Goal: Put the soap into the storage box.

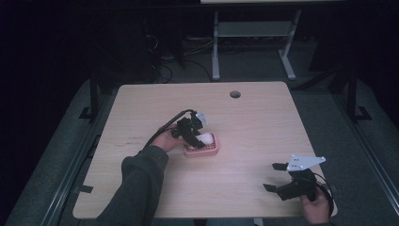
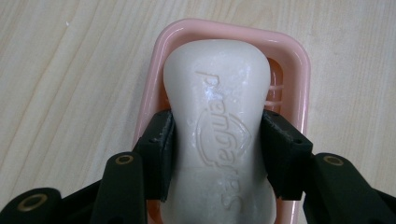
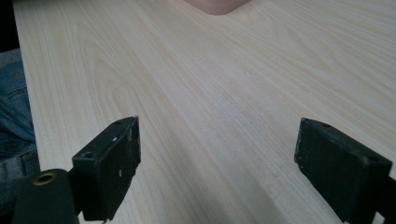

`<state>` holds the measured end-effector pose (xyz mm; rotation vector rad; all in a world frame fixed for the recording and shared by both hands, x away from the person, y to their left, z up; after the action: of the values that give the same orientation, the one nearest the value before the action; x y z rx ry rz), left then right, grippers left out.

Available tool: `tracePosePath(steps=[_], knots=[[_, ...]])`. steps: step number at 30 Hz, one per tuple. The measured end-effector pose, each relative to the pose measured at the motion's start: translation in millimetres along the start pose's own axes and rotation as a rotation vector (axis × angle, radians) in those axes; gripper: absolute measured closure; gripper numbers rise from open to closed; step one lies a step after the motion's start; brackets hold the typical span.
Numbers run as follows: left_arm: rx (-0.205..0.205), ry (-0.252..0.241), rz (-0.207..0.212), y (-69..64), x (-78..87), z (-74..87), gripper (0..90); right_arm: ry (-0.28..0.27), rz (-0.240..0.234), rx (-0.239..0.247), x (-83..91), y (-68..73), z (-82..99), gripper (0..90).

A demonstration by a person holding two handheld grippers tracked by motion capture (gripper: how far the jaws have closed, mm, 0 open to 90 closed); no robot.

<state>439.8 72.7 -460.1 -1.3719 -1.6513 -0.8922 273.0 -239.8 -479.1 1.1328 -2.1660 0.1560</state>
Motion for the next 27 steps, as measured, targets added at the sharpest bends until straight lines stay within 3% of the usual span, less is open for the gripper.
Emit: tracePosePath(steps=[20, 27], knots=[[-0.023, 0.030, -0.002, -2.4, -4.3, -2.2, 49.1, -0.003, 0.000, 0.002, 0.1, 0.1, -0.3, 14.2], [-0.050, 0.049, -0.010, -4.7, -4.0, -7.6, 49.1, -0.003, 0.000, 0.001, -0.3, 0.8, -0.7, 14.2]])
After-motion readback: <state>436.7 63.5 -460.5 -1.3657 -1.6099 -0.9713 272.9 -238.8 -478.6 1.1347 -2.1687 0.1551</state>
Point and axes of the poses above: each handheld gripper's, and its own axes: x roughly backward along the jaws, z roughly out of its underside, y roughly to its left, the point moved 4 cm from there along -x, roughly forward along the jaws, and after that the axes turned 7 degrees about -x, right-handed, at the moved point
